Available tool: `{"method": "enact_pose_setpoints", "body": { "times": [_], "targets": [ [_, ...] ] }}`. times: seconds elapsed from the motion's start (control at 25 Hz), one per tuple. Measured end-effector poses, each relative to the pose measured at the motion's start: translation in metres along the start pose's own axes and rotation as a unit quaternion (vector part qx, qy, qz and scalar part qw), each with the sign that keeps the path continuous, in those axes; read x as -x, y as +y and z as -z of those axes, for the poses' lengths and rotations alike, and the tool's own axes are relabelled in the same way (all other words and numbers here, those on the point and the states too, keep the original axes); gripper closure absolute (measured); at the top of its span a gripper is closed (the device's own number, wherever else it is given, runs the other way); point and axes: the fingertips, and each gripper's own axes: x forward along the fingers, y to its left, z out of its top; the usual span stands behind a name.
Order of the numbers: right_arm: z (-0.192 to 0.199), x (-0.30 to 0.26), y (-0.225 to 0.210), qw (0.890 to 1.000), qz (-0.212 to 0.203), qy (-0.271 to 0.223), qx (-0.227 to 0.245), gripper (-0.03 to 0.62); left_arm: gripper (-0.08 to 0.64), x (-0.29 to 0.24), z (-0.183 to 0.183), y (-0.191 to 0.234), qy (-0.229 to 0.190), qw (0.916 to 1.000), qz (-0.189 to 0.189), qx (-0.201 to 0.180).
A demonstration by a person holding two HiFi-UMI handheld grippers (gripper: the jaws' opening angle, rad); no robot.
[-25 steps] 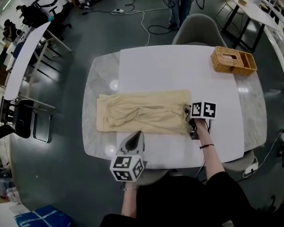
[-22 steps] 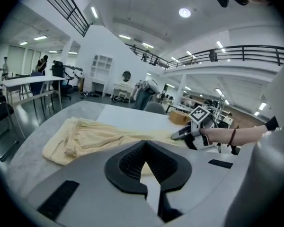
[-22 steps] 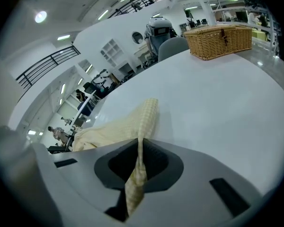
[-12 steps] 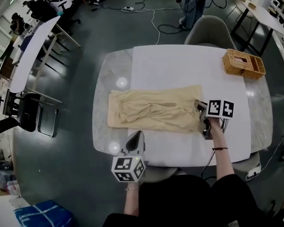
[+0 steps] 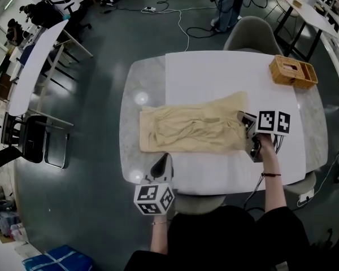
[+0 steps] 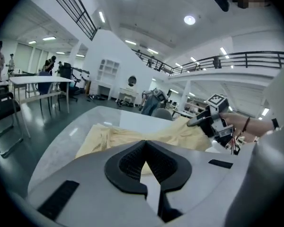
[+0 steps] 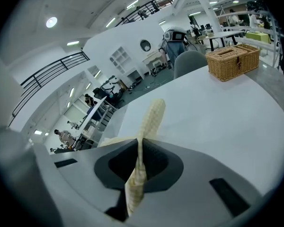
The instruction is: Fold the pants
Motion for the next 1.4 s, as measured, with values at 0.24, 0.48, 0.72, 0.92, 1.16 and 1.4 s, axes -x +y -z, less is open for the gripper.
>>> {"method": "enact_pose_setpoints", "body": {
  "times": [0.24, 0.48, 0.72, 0.92, 1.16, 1.4],
  "targets": [
    [-0.005, 0.000, 0.042, 1.000, -0.024, -0.004, -0.008, 0.568, 0.546, 0.008, -0.006, 0.021, -0.009, 0.9999, 0.005, 0.009],
    [-0.007, -0.007, 0.088, 0.999, -0.052, -0.010, -0.007, 0.568, 0.546, 0.017, -0.008, 0.038, -0.013, 0.9998, 0.011, 0.012],
    [-0.007, -0.015, 0.126, 0.997, -0.076, -0.018, -0.009, 0.568, 0.546, 0.025, -0.008, 0.049, -0.011, 0.9997, 0.018, 0.012],
    [-0.006, -0.026, 0.160, 0.995, -0.093, -0.023, -0.002, 0.568, 0.546, 0.032, -0.007, 0.065, -0.009, 0.9996, 0.023, 0.013],
    [-0.003, -0.038, 0.191, 0.994, -0.110, -0.020, 0.010, 0.568, 0.546, 0.036, -0.006, 0.073, -0.006, 0.9995, 0.027, 0.011],
    [0.003, -0.058, 0.223, 0.992, -0.126, -0.010, 0.022, 0.568, 0.546, 0.039, -0.005, 0.086, -0.006, 0.9994, 0.031, 0.014]
  ]
}}
